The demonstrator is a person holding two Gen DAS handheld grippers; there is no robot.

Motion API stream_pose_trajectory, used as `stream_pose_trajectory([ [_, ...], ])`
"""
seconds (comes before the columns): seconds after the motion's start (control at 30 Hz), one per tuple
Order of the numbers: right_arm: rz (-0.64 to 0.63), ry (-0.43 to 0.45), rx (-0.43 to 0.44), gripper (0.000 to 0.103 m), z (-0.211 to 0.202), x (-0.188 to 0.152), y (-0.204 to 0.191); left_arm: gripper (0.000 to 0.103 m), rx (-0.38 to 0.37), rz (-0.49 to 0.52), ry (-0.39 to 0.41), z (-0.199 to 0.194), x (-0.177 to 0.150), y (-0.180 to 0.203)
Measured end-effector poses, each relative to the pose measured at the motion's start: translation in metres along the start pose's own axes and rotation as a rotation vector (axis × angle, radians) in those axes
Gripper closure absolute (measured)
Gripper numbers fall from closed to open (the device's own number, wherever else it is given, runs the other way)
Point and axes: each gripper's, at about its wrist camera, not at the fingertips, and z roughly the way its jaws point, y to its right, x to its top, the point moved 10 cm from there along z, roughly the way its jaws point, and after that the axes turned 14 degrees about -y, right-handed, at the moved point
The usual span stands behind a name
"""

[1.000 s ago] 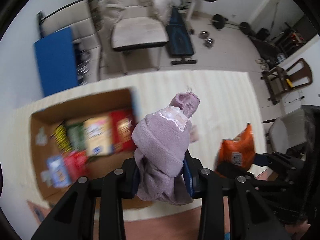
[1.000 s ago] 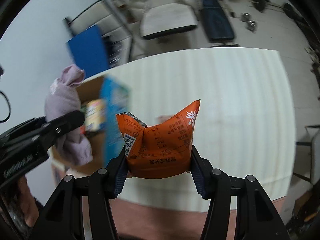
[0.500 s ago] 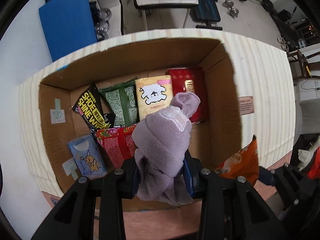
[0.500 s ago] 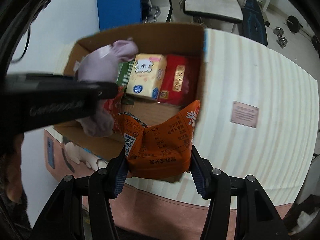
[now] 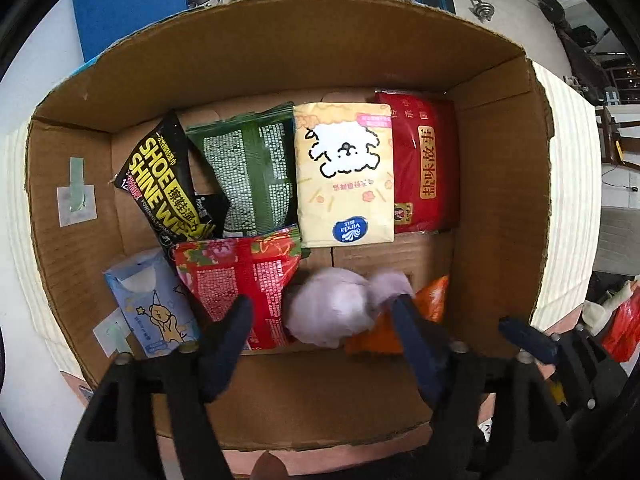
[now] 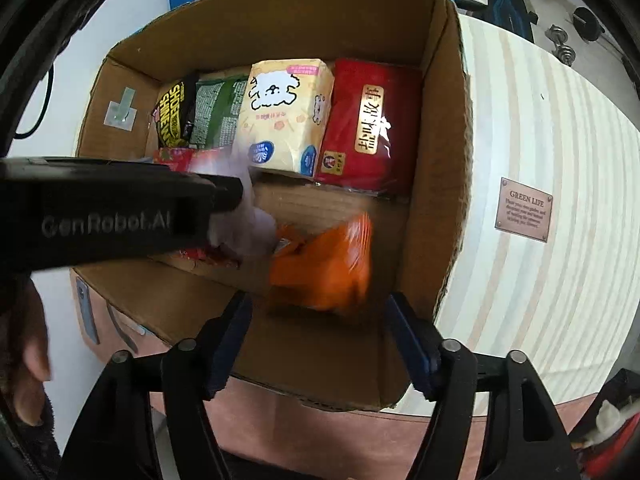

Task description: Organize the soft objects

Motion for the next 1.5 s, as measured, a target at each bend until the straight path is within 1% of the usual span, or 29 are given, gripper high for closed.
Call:
stream_pose_trajectory([
  [0.07, 0.011, 0.012, -0.031, 0.019, -0.004, 0.000, 0.003, 0.030, -0.016, -0.007, 0.012, -0.004, -0.005, -0.003],
  [0.17, 0.022, 0.020, -0.030, 0.019, -0.010, 0.000, 0.003, 0.030, -0.034, -0.014, 0.033, -0.012, -0.012, -0.008],
  [0.27, 0.026, 0.036, -0.066, 0.019, -0.016, 0.000, 0.005, 0.030, -0.043, -0.023, 0.060, -0.019, -0.021, -0.016],
  [0.43, 0.059, 0.055, -0.063, 0.019, -0.027, -0.003, 0.008, 0.030, -0.061, -0.046, 0.112, -0.035, -0.040, -0.027],
  [0.57, 0.084, 0.081, -0.072, 0.018, -0.037, -0.013, 0.007, 0.030, -0.036, -0.081, 0.196, -0.052, -0.058, -0.035],
  [0.6, 0.083, 0.088, -0.074, 0.014, -0.039, -0.015, 0.007, 0.030, -0.018, -0.093, 0.219, -0.056, -0.062, -0.037],
  [0.67, 0.088, 0.106, -0.074, 0.011, -0.044, -0.021, 0.004, 0.029, 0.013, -0.112, 0.273, -0.063, -0.072, -0.043],
  [0.7, 0.087, 0.117, -0.078, 0.011, -0.046, -0.024, 0.003, 0.025, 0.030, -0.122, 0.293, -0.065, -0.078, -0.045],
  [0.73, 0.088, 0.127, -0.082, 0.011, -0.048, -0.026, 0.002, 0.019, 0.044, -0.128, 0.309, -0.066, -0.081, -0.045],
  [0.83, 0.096, 0.168, -0.087, 0.011, -0.055, -0.034, 0.001, 0.008, 0.095, -0.143, 0.365, -0.072, -0.093, -0.047],
  [0.87, 0.099, 0.188, -0.086, 0.005, -0.060, -0.038, -0.001, 0.005, 0.106, -0.147, 0.380, -0.074, -0.099, -0.048],
  [0.9, 0.103, 0.206, -0.089, 0.000, -0.063, -0.041, -0.001, 0.005, 0.108, -0.152, 0.392, -0.073, -0.098, -0.047],
  [1.1, 0.100, 0.284, -0.149, 0.000, -0.080, -0.052, -0.003, 0.004, 0.129, -0.183, 0.465, -0.087, -0.115, -0.048],
  [1.2, 0.105, 0.311, -0.147, 0.000, -0.090, -0.061, -0.003, 0.004, 0.123, -0.193, 0.504, -0.100, -0.128, -0.046],
  [1.33, 0.103, 0.353, -0.144, 0.000, -0.109, -0.078, -0.004, 0.004, 0.135, -0.193, 0.579, -0.125, -0.152, -0.037],
  [1.5, 0.098, 0.431, -0.133, 0.000, -0.144, -0.113, -0.008, 0.004, 0.142, -0.191, 0.651, -0.153, -0.186, -0.025],
])
